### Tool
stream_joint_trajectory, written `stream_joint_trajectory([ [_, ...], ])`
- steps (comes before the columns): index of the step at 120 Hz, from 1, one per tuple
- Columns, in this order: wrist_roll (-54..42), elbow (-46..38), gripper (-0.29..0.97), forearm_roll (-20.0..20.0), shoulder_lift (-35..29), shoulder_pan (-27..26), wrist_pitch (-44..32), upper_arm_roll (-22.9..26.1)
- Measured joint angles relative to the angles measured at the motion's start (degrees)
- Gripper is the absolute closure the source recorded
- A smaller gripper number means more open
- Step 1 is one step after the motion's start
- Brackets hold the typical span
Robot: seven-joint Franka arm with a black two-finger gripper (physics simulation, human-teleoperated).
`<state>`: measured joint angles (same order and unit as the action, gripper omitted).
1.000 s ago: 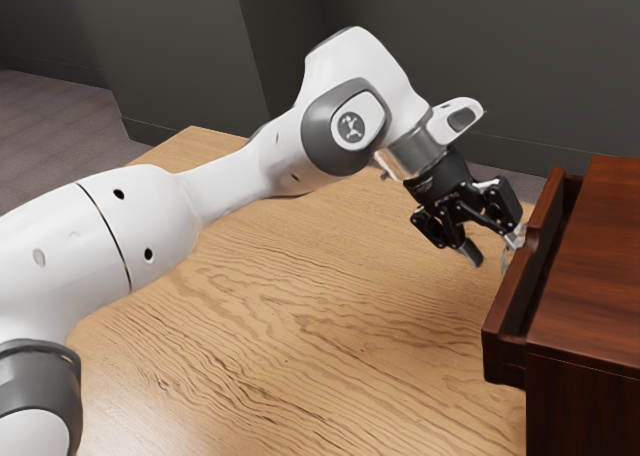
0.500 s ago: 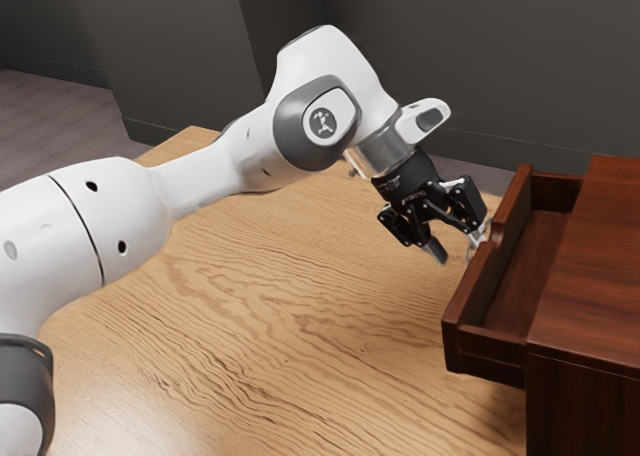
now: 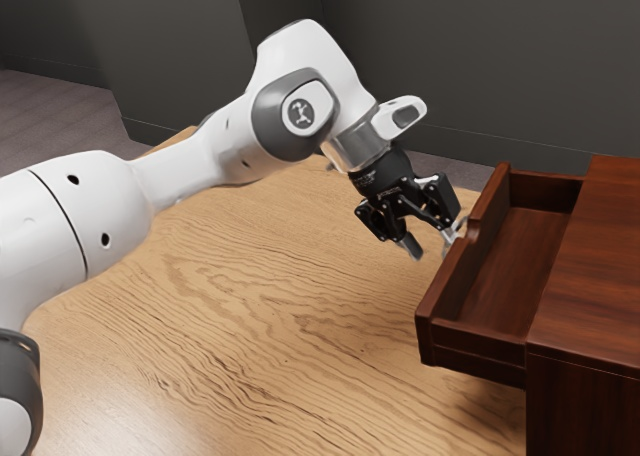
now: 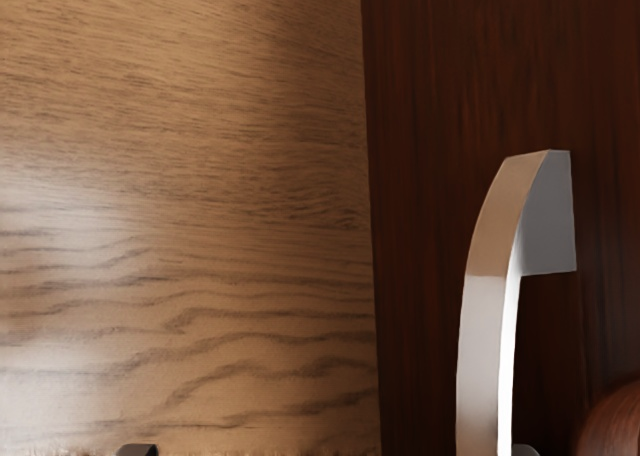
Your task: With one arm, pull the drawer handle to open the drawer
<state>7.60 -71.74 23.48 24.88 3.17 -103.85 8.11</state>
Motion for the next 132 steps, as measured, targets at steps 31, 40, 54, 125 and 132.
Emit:
stream_joint_trajectory([
  [31, -0.9, 2.1, 0.29, -0.6, 0.8, 1.4, 0.7, 0.4],
  [40, -1.1, 2.4, 0.29, -0.8, 0.9, 2.1, 0.9, 0.5],
  [54, -1.6, 2.4, 0.29, -0.9, 0.8, 3.1, 1.1, 0.5],
  [125, -3.4, 1.8, 0.29, -1.9, -0.7, 5.5, 5.1, 0.2],
  [132, -3.5, 1.8, 0.29, -1.9, -0.8, 5.6, 5.4, 0.1],
])
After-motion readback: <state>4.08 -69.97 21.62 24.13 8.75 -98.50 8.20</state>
